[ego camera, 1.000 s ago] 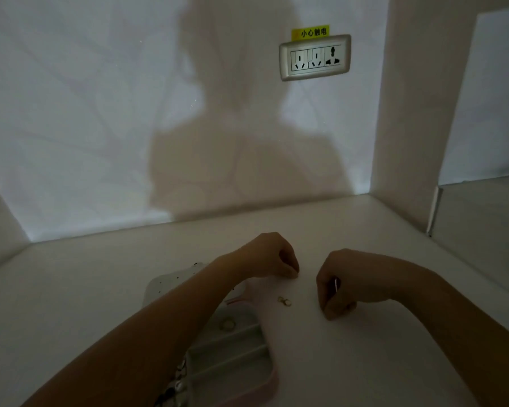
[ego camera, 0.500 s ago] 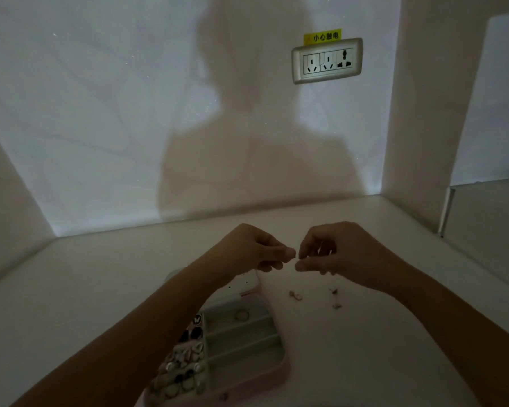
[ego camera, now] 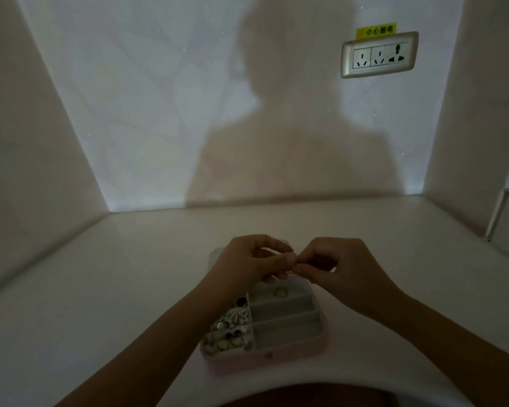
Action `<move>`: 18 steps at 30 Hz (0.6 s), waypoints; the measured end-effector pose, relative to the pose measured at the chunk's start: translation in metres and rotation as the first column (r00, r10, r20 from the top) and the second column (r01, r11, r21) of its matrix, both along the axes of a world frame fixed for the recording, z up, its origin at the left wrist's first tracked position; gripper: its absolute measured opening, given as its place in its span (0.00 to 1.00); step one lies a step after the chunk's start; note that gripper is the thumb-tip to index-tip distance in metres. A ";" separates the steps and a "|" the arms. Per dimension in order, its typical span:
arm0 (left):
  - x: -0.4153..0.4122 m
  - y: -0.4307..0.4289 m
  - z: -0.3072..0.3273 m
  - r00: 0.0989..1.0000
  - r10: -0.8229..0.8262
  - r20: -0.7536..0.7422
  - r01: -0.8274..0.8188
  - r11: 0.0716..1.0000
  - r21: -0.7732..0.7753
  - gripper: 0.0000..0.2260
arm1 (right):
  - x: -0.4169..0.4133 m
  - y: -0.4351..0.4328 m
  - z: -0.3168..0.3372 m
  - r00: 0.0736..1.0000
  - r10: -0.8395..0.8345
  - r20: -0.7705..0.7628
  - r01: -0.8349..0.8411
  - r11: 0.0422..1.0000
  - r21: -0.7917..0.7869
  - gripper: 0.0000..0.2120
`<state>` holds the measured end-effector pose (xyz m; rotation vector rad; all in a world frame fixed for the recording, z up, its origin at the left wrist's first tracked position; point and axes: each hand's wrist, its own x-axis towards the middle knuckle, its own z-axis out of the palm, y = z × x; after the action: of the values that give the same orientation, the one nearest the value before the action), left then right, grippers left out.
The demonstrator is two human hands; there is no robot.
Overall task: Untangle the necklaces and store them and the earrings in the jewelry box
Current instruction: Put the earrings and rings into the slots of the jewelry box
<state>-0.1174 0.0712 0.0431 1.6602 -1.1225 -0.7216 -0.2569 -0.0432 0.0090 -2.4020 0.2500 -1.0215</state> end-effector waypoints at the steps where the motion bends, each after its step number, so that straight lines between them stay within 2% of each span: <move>1: 0.000 0.004 0.000 1.000 0.011 0.014 -0.011 0.999 -0.040 0.06 | 0.002 0.002 0.000 1.000 0.008 0.009 -0.008 1.000 0.006 0.08; 3: 0.001 0.012 -0.001 0.997 0.018 0.080 -0.011 0.996 -0.092 0.04 | 0.006 0.006 -0.001 1.000 0.026 0.016 -0.026 0.999 0.019 0.07; 6: 0.005 0.025 -0.003 0.990 0.047 0.134 -0.029 0.990 -0.136 0.03 | 0.015 0.017 -0.004 0.998 0.041 0.042 -0.039 0.999 -0.031 0.10; 14: 0.018 0.066 -0.010 0.989 0.129 0.076 -0.118 0.984 -0.135 0.08 | 0.040 0.042 -0.015 0.987 0.160 0.016 -0.159 0.984 -0.075 0.12; 18: 0.017 0.075 -0.014 0.994 0.110 0.005 -0.108 0.984 -0.142 0.05 | 0.037 0.046 -0.013 0.976 0.217 0.017 -0.212 0.965 -0.153 0.09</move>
<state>-0.1005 0.1465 0.0295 1.5942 -1.0584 -0.5490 -0.2202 0.0031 -0.0045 -2.4771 -0.1020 -1.0097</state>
